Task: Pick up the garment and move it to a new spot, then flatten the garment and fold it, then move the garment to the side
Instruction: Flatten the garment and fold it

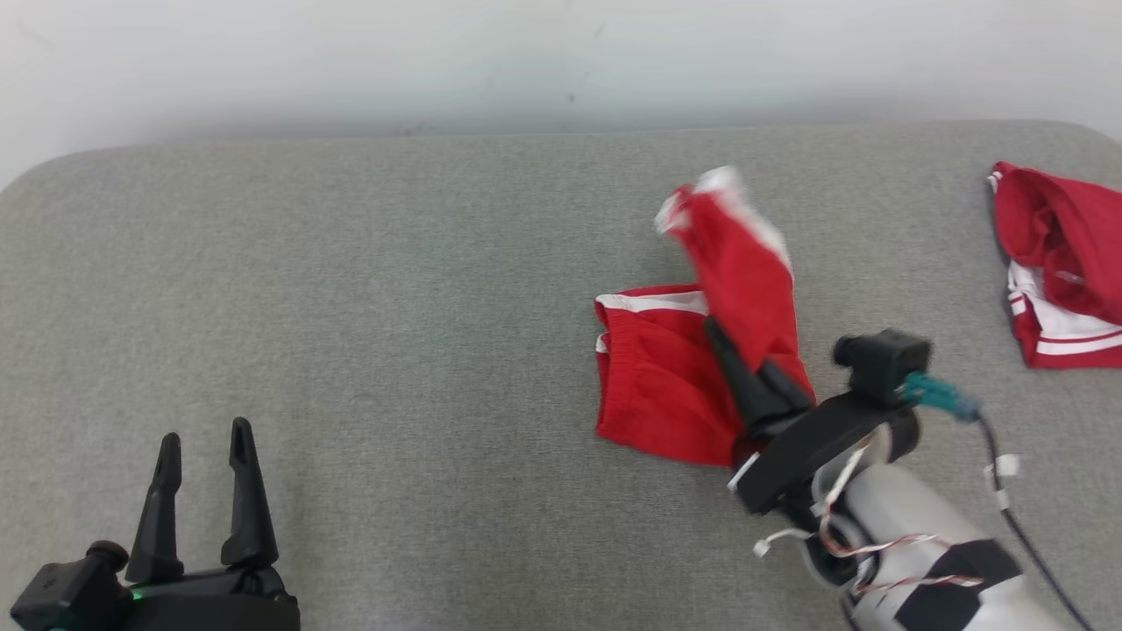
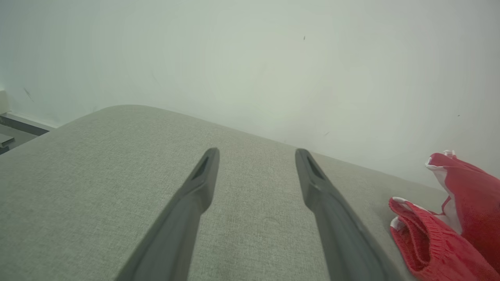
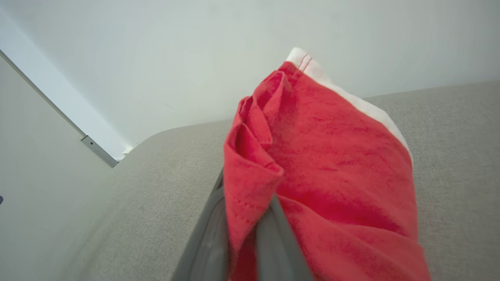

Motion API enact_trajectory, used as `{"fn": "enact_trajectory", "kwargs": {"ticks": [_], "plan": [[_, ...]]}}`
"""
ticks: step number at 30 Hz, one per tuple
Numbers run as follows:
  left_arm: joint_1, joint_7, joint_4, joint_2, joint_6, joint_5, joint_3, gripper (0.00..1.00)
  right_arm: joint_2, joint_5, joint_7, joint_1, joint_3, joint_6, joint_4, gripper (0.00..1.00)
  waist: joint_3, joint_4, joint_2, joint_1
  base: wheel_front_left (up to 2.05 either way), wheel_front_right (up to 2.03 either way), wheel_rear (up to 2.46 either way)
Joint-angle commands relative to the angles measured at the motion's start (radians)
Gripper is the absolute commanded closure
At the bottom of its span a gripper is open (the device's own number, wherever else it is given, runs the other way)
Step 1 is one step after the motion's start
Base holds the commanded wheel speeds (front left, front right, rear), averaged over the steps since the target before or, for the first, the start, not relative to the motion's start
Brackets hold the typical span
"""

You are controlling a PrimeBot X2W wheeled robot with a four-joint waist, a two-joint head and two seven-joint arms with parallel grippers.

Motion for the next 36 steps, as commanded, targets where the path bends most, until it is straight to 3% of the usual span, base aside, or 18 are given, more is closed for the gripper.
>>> {"fn": "enact_trajectory", "kwargs": {"ticks": [1,8,9,10,14,18,23,24,25,26,31,36], "plan": [[-0.002,0.0,0.004,0.001,0.005,-0.005,-0.006,0.0,0.028,-0.028,-0.008,0.021,0.007,0.0,0.013,1.0,0.007,0.021,-0.0001,0.0,0.0,0.0,0.0],[-0.019,0.0,0.014,0.001,0.013,-0.019,-0.037,0.0,0.123,-0.043,-0.01,0.072,0.004,0.0,0.087,1.0,0.017,0.059,-0.0001,0.0,0.0,0.0,0.0],[-0.02,0.0,0.015,0.001,0.015,-0.021,-0.038,0.0,0.134,-0.04,-0.011,0.078,0.004,0.0,0.094,0.79,0.018,0.062,-0.0001,0.0,0.0,0.0,0.0],[-0.022,0.0,0.017,0.001,0.013,-0.023,-0.036,0.0,0.14,-0.043,-0.016,0.078,0.007,0.0,0.095,0.0,0.018,0.064,-0.0001,0.0,0.0,0.0,0.0],[-0.018,0.0,0.021,0.001,0.01,-0.023,-0.025,0.0,0.113,-0.046,-0.035,0.078,-0.022,0.0,0.066,0.0,0.016,0.06,-0.0001,0.0,0.0,0.0,0.0],[0.001,0.0,0.011,0.001,0.018,-0.024,-0.02,0.0,0.074,-0.041,-0.044,0.098,-0.144,0.0,0.004,0.0,0.015,0.05,-0.0001,0.0,0.0,0.0,0.0],[0.003,0.0,0.016,0.001,0.009,-0.005,-0.018,0.0,0.027,-0.162,-0.043,0.145,-0.272,0.0,-0.036,0.0,0.017,0.041,-0.0001,0.0,0.0,0.0,0.0],[0.002,0.0,0.018,0.001,0.01,0.003,-0.019,0.0,0.031,-0.176,-0.043,0.155,-0.292,0.0,-0.033,0.4,0.016,0.041,-0.0001,0.0,0.0,0.0,0.0],[-0.001,0.0,0.019,0.001,0.009,-0.001,-0.019,0.0,0.034,-0.188,-0.043,0.162,-0.31,0.0,-0.029,0.93,0.016,0.042,-0.0001,0.0,0.0,0.0,0.0],[-0.005,0.0,0.021,0.001,0.007,0.001,-0.022,0.0,0.034,-0.206,-0.043,0.167,-0.325,0.0,-0.021,1.0,0.016,0.045,-0.0001,0.0,0.0,0.0,0.0],[-0.02,0.0,0.028,0.001,0.002,0.031,-0.033,0.0,0.074,-0.283,-0.044,0.169,-0.355,0.0,0.035,1.0,0.022,0.058,-0.0001,0.0,0.0,0.0,0.0],[-0.022,0.0,0.032,0.001,0.0,0.027,-0.041,0.0,0.152,-0.338,-0.044,0.142,-0.365,0.0,0.118,1.0,0.031,0.073,-0.0001,0.0,0.0,0.0,0.0]]}}
